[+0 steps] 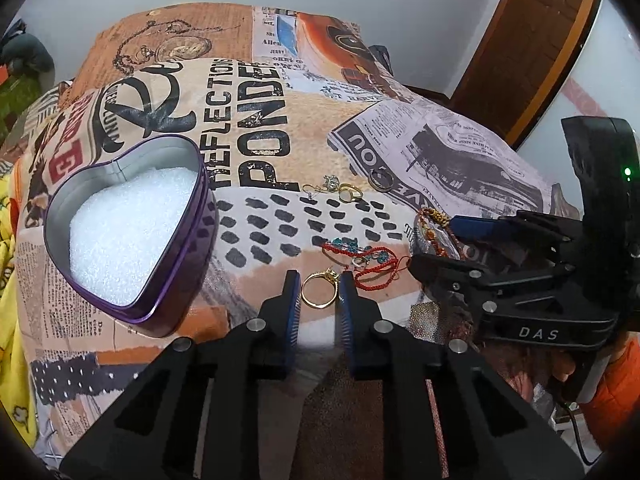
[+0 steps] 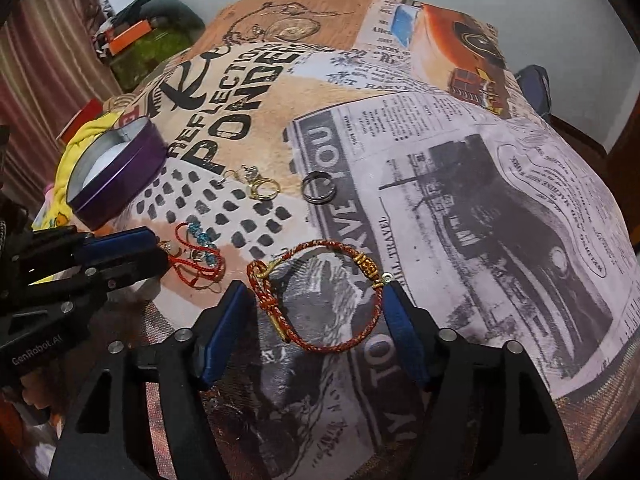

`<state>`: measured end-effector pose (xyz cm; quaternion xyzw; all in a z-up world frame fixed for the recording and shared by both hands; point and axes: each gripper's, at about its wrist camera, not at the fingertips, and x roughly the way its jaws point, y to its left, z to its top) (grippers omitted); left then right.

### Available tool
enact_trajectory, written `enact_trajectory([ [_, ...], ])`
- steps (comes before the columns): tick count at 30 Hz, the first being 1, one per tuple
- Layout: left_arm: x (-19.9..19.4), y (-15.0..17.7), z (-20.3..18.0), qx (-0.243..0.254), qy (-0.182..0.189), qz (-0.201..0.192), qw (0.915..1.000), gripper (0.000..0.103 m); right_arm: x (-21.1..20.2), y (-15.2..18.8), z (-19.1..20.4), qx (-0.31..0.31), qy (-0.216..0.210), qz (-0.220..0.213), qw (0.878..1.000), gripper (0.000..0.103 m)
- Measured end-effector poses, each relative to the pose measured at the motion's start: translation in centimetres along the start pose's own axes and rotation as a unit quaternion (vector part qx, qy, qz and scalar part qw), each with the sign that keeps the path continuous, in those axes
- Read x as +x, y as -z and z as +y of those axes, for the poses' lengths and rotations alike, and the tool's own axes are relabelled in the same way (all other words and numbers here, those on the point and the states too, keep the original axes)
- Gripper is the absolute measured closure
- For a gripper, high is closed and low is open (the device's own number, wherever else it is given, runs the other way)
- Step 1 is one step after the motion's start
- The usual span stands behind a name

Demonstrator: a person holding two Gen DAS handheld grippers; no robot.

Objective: Organize jewelry
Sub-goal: 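Grasp and lift the bracelet with right tool while left tool grasps the gold ring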

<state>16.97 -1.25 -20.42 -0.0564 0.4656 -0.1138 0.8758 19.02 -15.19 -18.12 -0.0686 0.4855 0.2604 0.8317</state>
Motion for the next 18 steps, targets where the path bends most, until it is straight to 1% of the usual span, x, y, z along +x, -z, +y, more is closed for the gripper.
enact_trajectory([
  [1, 0.0, 0.0, 0.0, 0.0, 0.001, 0.0, 1.0, 0.085, 0.0, 0.0, 0.0, 0.002, -0.003, 0.0, 1.0, 0.044],
  [3, -0.1, 0.1, 0.1, -0.003, 0.004, -0.001, 1.0, 0.085, 0.0, 0.0, -0.2, 0.007, -0.009, -0.001, 1.0, 0.057],
  [4, -0.2, 0.2, 0.1, -0.005, 0.005, -0.002, 1.0, 0.085, 0.1, -0.2, -0.2, 0.01, -0.01, -0.001, 1.0, 0.06],
  [6, -0.4, 0.2, 0.2, -0.01, 0.006, -0.003, 0.9999, 0.085, 0.1, -0.2, -0.4, 0.018, -0.011, -0.001, 1.0, 0.076],
  [7, -0.4, 0.2, 0.2, -0.012, 0.005, -0.003, 0.9999, 0.085, 0.1, -0.2, -0.5, 0.022, -0.01, -0.001, 1.0, 0.08],
  [8, -0.5, 0.2, 0.2, -0.013, 0.004, -0.004, 0.9999, 0.085, 0.0, -0.2, -0.6, 0.027, -0.01, 0.0, 1.0, 0.09],
  [9, -0.6, 0.1, 0.1, -0.014, 0.003, -0.005, 0.9999, 0.085, 0.1, -0.2, -0.8, 0.034, -0.011, 0.002, 0.999, 0.095],
  [12, -1.0, 0.1, 0.1, -0.012, -0.004, -0.009, 0.9999, 0.085, -0.2, -0.1, -1.1, 0.051, -0.011, 0.002, 0.999, 0.098],
  [18, -3.1, -0.1, 0.2, -0.011, -0.011, -0.032, 0.9994, 0.085, -1.7, -0.1, -1.1, 0.06, -0.006, -0.011, 0.998, 0.099],
])
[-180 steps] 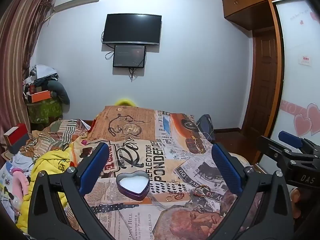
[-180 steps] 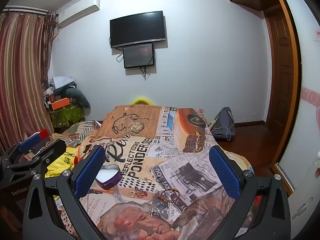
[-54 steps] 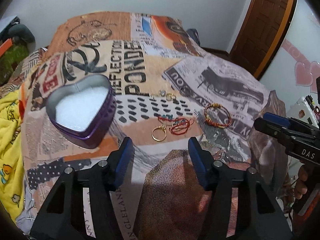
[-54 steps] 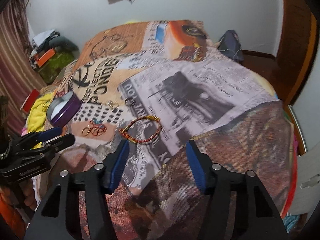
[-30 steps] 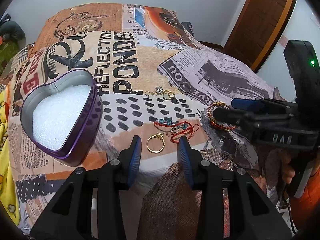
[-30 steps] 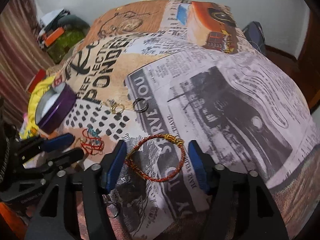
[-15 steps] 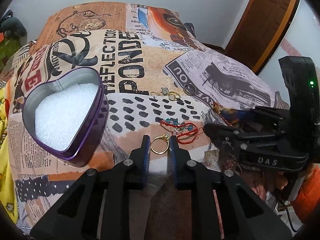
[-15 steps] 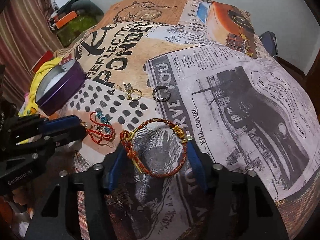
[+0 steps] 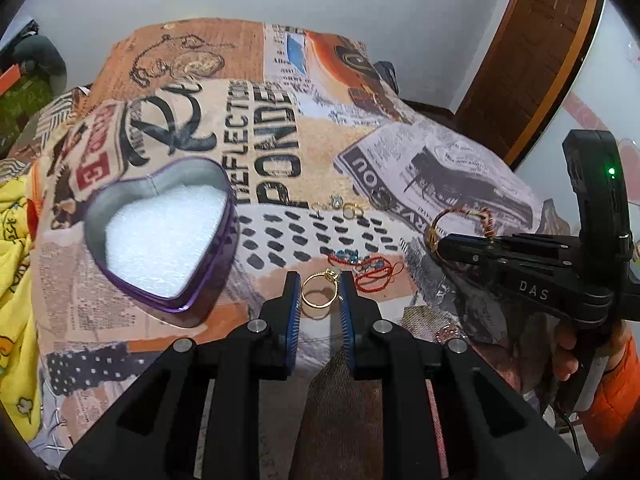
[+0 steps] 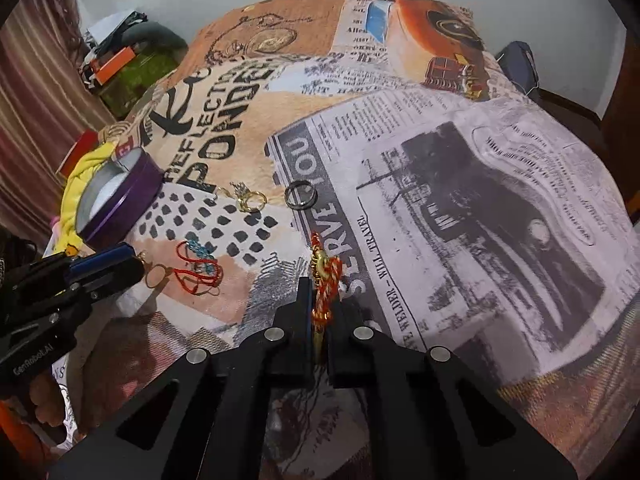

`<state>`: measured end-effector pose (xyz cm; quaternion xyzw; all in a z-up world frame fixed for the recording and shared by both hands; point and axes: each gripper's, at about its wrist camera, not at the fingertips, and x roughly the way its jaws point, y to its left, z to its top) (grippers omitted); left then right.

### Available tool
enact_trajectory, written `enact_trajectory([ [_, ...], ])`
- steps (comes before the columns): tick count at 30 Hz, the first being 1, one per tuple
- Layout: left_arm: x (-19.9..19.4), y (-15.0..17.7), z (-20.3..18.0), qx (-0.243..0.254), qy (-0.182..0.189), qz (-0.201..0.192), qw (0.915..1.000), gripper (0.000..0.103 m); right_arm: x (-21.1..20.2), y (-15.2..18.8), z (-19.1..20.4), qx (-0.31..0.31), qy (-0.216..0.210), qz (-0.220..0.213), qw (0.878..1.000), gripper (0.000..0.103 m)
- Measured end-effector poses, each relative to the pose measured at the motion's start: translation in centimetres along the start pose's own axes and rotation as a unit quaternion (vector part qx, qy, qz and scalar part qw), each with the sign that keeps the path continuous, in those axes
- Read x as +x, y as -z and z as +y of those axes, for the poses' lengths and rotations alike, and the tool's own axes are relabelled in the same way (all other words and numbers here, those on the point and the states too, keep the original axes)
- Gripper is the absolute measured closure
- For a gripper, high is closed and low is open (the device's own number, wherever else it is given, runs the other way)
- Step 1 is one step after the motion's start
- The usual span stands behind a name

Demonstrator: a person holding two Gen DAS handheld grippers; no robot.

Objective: Organize jewelry
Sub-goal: 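Grasp and lift the bracelet with right tool while left tool grasps the gold ring, then carry both items over the heart tin and open both tools to drop them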

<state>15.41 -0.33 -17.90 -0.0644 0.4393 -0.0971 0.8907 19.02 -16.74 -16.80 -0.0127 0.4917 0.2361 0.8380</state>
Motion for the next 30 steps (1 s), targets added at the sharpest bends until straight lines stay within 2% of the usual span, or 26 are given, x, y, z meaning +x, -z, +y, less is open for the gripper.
enact_trajectory([
  [17, -7.1, -1.4, 0.7, 0.012, -0.024, -0.088, 0.9958, 0.085, -5.9, -2.2, 3.7, -0.034, 0.002, -0.078, 0.996, 0.099],
  [30, -10.0, -2.1, 4.4, 0.003, -0.053, -0.122, 0.9911, 0.085, -6.7, -5.4, 9.2, -0.072, -0.025, -0.116, 0.99, 0.099],
])
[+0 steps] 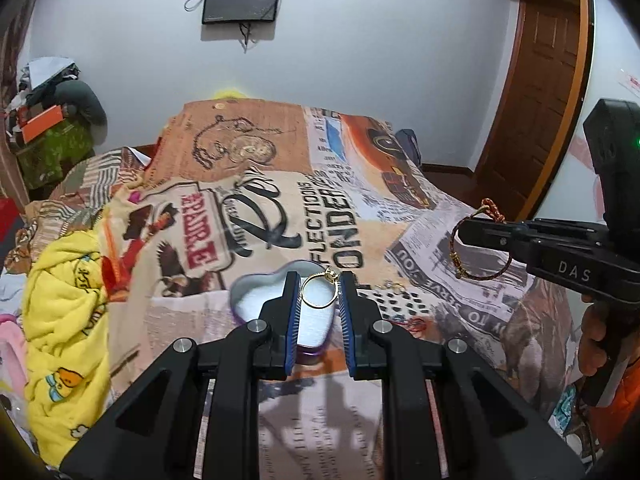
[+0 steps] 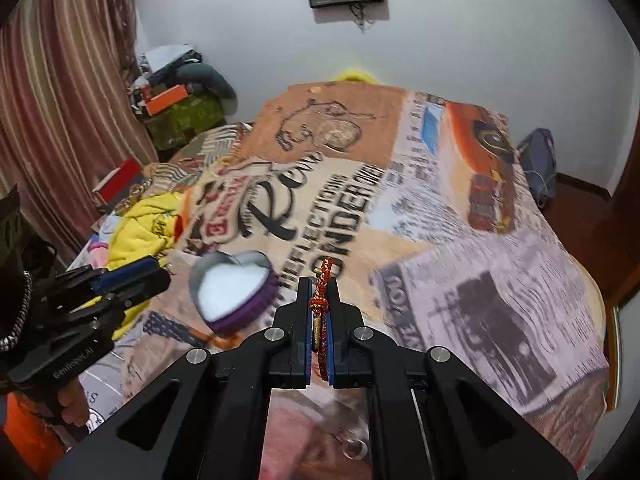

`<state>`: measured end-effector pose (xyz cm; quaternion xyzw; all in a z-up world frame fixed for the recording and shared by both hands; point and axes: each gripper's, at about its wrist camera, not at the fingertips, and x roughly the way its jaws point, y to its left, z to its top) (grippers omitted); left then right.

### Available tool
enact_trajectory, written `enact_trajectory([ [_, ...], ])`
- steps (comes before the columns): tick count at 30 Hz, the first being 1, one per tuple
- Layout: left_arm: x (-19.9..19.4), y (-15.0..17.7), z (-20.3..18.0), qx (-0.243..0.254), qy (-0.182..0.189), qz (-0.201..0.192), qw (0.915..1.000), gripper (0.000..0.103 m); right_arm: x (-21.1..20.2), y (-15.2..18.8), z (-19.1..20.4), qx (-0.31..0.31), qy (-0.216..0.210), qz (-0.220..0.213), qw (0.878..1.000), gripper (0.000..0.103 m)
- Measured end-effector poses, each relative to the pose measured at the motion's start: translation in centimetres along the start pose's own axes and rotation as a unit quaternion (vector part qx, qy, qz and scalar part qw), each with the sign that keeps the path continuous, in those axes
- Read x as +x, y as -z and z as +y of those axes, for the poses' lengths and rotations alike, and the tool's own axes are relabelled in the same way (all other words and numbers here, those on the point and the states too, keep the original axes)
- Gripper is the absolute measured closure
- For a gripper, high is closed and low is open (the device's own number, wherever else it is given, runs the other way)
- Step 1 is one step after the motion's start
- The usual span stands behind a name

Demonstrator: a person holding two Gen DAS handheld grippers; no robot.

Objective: Organize jewelry
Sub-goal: 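Carry both items over the heart tin and open both tools to drop them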

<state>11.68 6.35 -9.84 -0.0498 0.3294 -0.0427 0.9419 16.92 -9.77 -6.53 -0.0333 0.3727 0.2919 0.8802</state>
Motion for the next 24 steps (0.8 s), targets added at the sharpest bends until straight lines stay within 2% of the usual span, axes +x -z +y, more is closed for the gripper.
enact_trajectory([
  [13, 1.8, 0.5, 3.2, -0.009, -0.007, 0.019, 0.9997, 0.085, 3.7, -2.6, 4.8, -0.035, -0.046, 0.01, 0.998, 0.099],
  [24, 5.4, 1.4, 4.7, -0.02, 0.008, 0.055, 0.9983, 0.085, 8.4, -3.2, 6.7, -0.037, -0.074, 0.069, 0.994, 0.099],
])
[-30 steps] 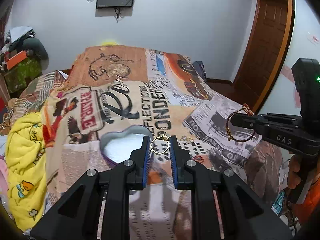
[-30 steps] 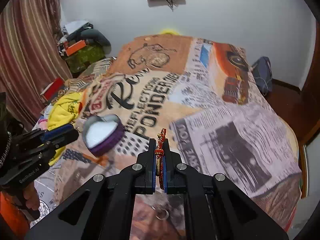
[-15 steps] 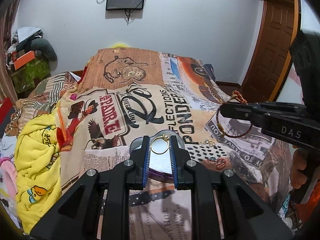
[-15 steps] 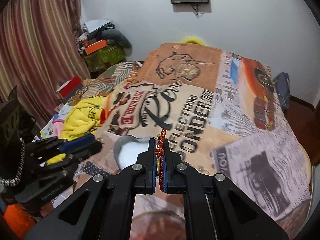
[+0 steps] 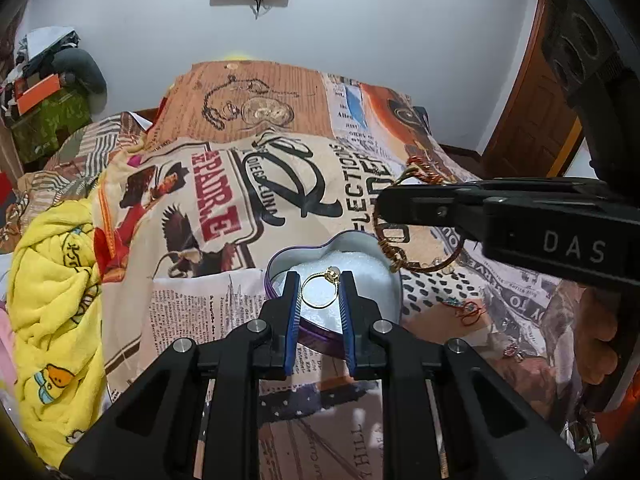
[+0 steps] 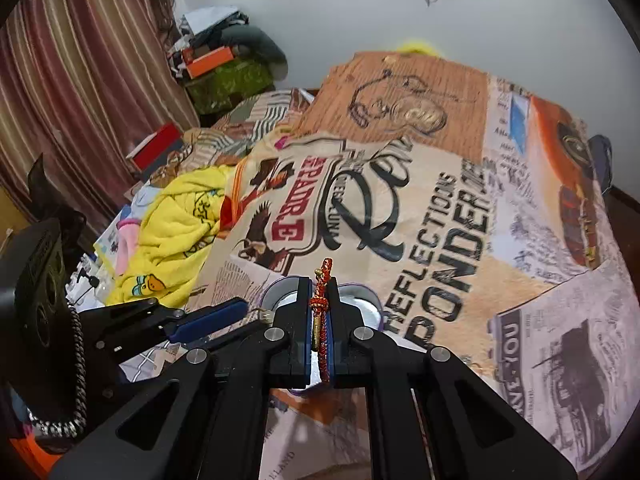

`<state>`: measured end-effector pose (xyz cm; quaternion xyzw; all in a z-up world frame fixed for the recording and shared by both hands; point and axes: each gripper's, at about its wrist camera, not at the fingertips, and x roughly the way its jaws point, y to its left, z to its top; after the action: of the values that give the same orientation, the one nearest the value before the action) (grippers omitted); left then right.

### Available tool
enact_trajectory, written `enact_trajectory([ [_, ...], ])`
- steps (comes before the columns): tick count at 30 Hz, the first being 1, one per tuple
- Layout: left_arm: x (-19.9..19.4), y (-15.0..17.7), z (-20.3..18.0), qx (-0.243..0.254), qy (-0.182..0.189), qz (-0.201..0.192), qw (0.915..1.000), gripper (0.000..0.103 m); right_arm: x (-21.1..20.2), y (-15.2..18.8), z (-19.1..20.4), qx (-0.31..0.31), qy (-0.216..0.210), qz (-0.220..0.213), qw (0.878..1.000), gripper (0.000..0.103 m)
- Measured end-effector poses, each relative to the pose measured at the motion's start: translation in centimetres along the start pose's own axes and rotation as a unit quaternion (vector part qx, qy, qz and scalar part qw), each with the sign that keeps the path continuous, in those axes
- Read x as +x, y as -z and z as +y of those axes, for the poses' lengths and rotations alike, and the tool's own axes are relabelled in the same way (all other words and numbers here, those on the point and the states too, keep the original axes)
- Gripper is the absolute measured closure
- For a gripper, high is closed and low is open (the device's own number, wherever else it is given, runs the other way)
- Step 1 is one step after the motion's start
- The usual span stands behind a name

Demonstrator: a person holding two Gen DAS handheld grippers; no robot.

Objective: Organize jewelry
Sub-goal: 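Carry both items over the heart tin and open both tools to drop them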

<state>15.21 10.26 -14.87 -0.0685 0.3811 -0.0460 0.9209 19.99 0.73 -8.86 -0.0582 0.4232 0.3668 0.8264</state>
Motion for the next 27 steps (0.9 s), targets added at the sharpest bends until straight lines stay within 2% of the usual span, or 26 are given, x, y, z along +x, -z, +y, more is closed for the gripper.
enact_trajectory([
  [12, 1.1, 0.1, 0.4, 0.006, -0.01, 0.01, 0.9999, 0.085, 1.9, 0.0, 0.5, -0.017, -0.002, 0.037, 0.999, 0.098],
  [13, 0.9, 0.2, 0.4, 0.008, -0.015, 0.007, 0.9998, 0.085, 2.0, -0.1, 0.5, -0.017, -0.006, 0.046, 0.999, 0.096],
  [15, 0.5, 0.2, 0.7, 0.005, -0.02, 0.002, 0.9998, 0.085, 2.2, -0.1, 0.5, -0.018, -0.008, 0.058, 0.998, 0.086],
  [18, -0.3, 0.2, 1.4, -0.004, -0.029, -0.004, 0.9996, 0.085, 1.9, -0.1, 0.6, -0.019, -0.003, 0.052, 0.998, 0.072],
  [22, -1.1, 0.3, 2.2, -0.012, -0.04, -0.008, 0.9991, 0.085, 1.2, -0.1, 0.5, -0.019, -0.007, 0.045, 0.999, 0.07],
  [27, -2.1, 0.2, 2.2, -0.011, -0.043, -0.012, 0.9989, 0.085, -0.2, 0.0, 0.5, -0.02, 0.01, 0.027, 0.999, 0.07],
])
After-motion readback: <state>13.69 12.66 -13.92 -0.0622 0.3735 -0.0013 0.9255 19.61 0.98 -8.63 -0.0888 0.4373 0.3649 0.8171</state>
